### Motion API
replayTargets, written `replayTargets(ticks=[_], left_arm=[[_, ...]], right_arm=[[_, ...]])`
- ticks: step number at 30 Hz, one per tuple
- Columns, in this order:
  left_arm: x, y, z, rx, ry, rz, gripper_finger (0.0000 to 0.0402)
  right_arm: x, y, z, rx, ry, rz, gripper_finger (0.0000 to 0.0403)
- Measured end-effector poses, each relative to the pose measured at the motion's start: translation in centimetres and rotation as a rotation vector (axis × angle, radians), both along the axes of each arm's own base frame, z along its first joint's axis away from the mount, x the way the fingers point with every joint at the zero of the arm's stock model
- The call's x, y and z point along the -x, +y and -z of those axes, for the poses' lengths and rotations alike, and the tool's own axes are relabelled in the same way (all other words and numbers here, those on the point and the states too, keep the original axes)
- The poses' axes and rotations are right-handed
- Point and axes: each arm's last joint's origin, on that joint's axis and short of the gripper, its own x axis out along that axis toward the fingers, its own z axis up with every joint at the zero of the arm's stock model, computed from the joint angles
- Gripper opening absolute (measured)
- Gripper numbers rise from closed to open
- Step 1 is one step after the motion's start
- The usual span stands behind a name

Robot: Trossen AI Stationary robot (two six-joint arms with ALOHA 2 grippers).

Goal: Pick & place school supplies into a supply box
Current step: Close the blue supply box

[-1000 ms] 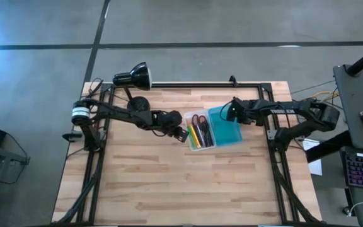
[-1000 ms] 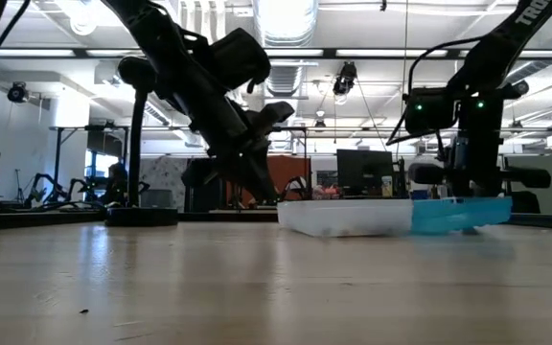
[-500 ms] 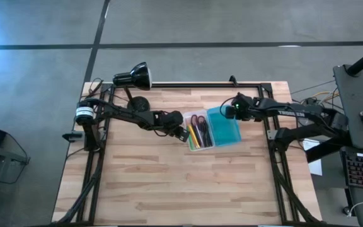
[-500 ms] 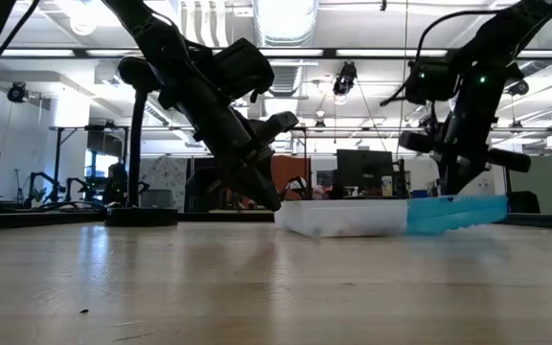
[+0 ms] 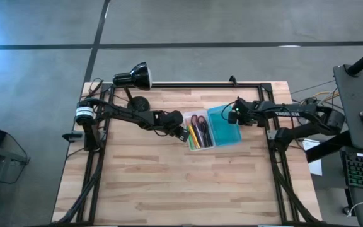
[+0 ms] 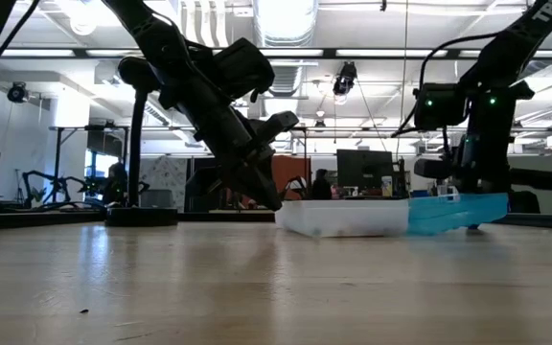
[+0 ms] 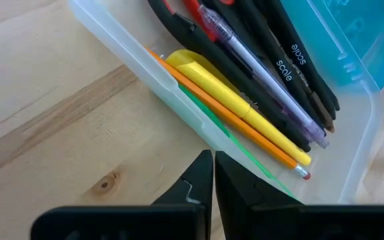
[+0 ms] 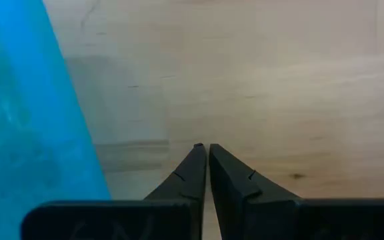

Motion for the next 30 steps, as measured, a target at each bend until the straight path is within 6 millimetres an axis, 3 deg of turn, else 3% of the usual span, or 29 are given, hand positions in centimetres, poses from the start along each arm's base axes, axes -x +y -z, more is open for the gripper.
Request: replayTargets(ticks=[6, 23, 30], left_arm=[[0.0, 0.0, 0.0, 0.000, 0.002, 0.000, 0.0000], [0.1, -0.1, 0.1, -0.003, 0.010, 0.013, 0.0000], [0.0, 0.1, 0.0, -0.029, -0.009, 0.010, 0.0000]], right_arm=[[-0.5, 0.0, -0.2, 0.008, -0.044, -0.026, 0.0013], [-2.4, -0.7, -5.8, 0.135, -0.310, -0.156, 0.0013], [-4.4, -0.2, -8.8, 0.158, -0.423, -0.254, 0.0013]])
